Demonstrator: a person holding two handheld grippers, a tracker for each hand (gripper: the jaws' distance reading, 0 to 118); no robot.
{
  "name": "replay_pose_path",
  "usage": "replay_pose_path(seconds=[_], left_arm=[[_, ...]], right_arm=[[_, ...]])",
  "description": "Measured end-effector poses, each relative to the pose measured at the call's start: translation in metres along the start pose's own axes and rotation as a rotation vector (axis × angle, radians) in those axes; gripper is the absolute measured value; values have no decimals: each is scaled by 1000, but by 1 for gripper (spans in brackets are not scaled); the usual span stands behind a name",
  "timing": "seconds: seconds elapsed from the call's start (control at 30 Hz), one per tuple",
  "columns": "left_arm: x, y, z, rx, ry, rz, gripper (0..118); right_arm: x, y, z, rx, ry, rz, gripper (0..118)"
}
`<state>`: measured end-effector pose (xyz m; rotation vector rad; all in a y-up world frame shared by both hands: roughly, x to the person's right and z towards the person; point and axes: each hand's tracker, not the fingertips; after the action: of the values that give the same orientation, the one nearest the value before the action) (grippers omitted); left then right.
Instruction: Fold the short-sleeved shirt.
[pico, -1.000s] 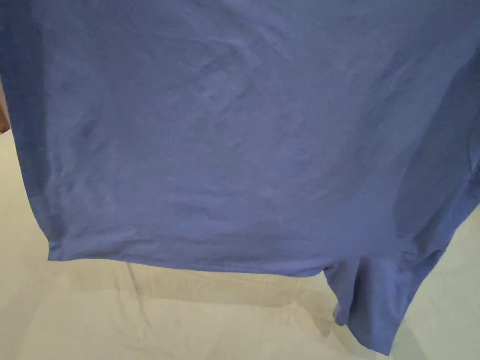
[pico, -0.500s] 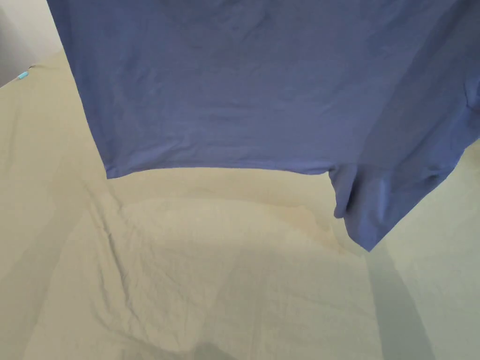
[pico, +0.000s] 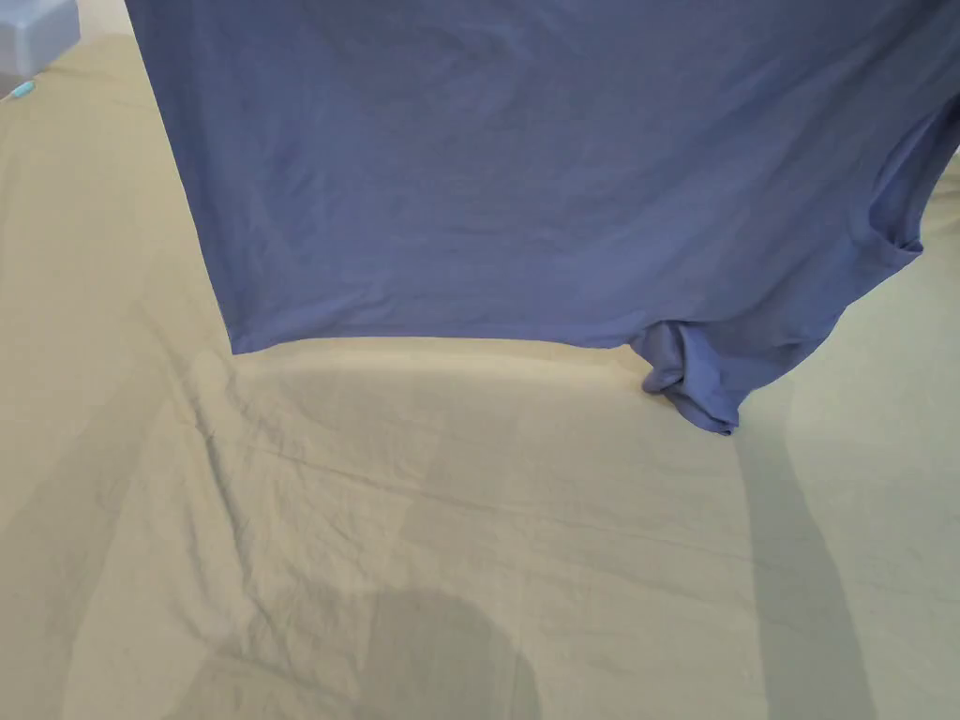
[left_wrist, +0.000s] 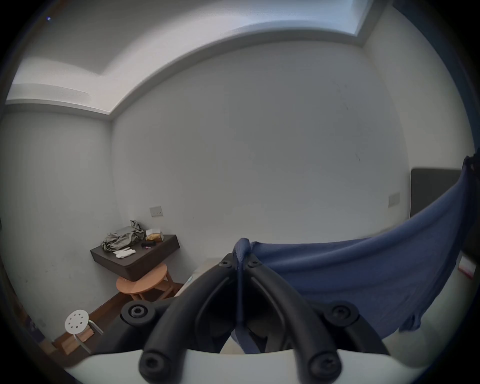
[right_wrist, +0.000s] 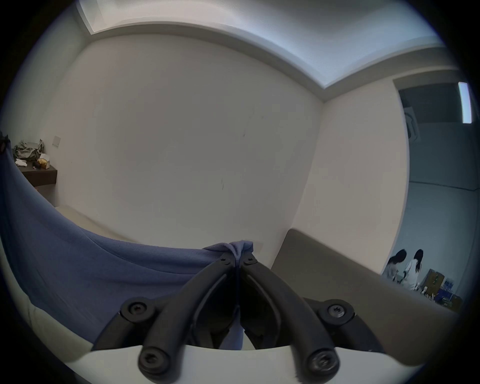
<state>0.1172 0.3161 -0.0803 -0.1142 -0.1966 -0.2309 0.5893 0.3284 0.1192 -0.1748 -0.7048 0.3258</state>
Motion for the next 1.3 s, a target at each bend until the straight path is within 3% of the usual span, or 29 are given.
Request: replay_pose_path(seconds=[0.27, 0.47, 0.7, 0.9, 1.03, 1.17, 1.3], left_arm=[[14, -95, 0, -115, -47, -33, 0], [14, -162, 75, -206, -104, -15, 0], [8, -252, 162, -362, -175, -57, 0], [5, -345, 245, -565, -256, -184, 0], [-3, -402, 281, -709, -309, -195, 0], [-6, -427, 308, -779, -327, -298, 0], [-14, -439, 321, -828, -359, -293, 0]], right_arm=[[-17, -97, 15, -139, 114, -12, 5], [-6, -171, 83, -250, 208, -75, 5], [-2, -263, 191, -432, 303, 20, 5], [13, -332, 277, -648, 377, -34, 5], [16, -376, 326, -785, 425, -19, 5], [21, -401, 352, -907, 417, -30, 5], [24, -417, 368, -997, 444, -8, 5]])
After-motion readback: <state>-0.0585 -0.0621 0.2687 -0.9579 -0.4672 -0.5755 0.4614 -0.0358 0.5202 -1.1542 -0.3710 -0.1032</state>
